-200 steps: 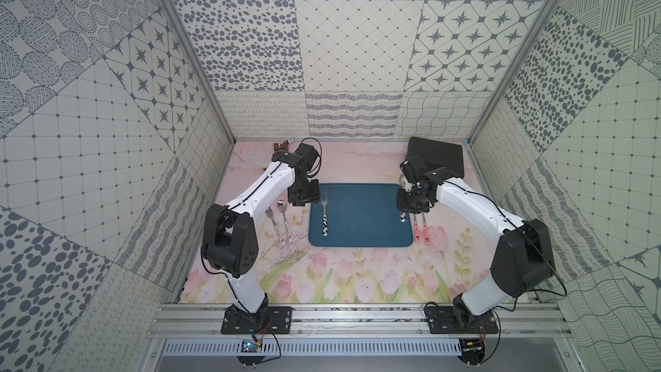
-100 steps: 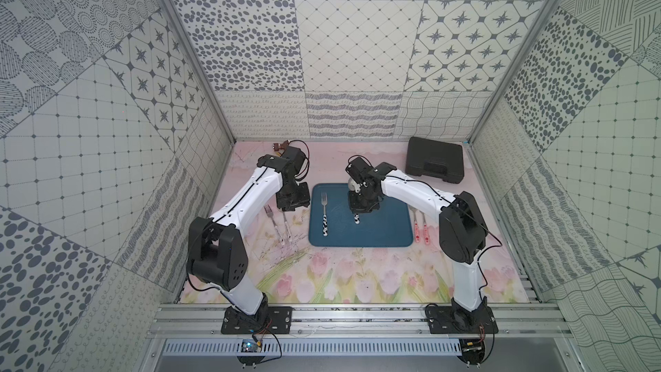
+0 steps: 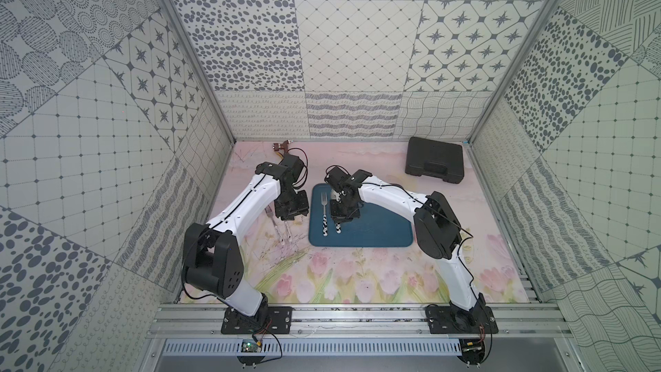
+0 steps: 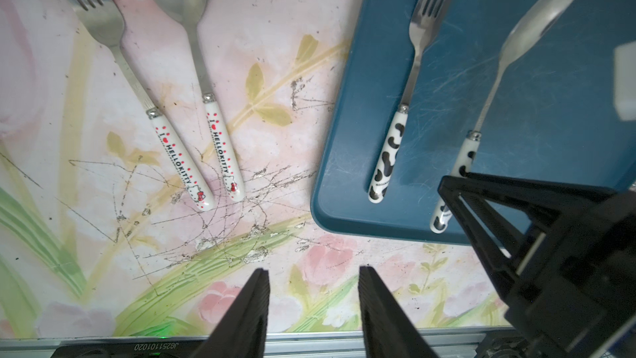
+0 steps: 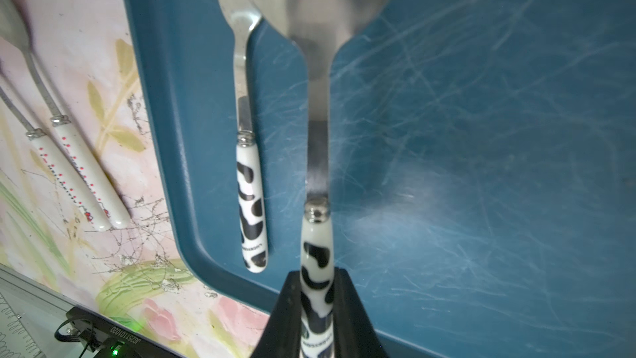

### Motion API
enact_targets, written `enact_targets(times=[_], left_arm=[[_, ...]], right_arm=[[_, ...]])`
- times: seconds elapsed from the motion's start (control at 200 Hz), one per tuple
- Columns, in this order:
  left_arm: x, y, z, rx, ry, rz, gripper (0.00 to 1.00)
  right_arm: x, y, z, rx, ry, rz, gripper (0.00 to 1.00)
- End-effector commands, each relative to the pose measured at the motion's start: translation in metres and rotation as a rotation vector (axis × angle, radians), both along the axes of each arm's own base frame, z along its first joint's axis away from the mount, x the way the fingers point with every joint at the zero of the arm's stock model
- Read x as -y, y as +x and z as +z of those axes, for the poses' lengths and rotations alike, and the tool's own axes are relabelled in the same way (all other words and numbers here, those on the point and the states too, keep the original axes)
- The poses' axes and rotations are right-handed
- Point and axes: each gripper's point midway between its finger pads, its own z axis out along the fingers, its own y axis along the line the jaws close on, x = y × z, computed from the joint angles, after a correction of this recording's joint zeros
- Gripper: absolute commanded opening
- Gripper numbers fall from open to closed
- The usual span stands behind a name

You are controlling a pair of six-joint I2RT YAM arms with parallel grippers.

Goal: Set the spoon and fork side by side
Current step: Place the spoon on the tray.

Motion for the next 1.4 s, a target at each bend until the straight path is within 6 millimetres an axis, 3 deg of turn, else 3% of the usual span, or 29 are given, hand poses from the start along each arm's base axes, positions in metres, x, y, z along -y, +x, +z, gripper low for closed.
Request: enact_targets(times=[0.0,0.981,1.121,1.396], left_arm=[[-0.001,-0.008,0.002,-0.011,-0.023,0.013,0.47],[-0.001,-0.017,-0.005,-0.02,-0.035,0.0,0.47],[-0.002,-0.018,-0.004,-0.018,-0.032,-0.002,0.47],[-0.002,-0.018,-0.006,-0.019,-0.033,-0.002,0.47]], right_arm=[[-0.003,0.001,-0.004,-0.008,-0.001,-0.05,0.03],[-0.016,0.011,-0.026,-0.008,-0.033,-0.094,0.07],[-0.012,0.006,-0.034,-0.038,-0.046,-0.103,0.09],[-0.01,-0.003,-0.032,-0.047,-0.055,-0.106,0.1]])
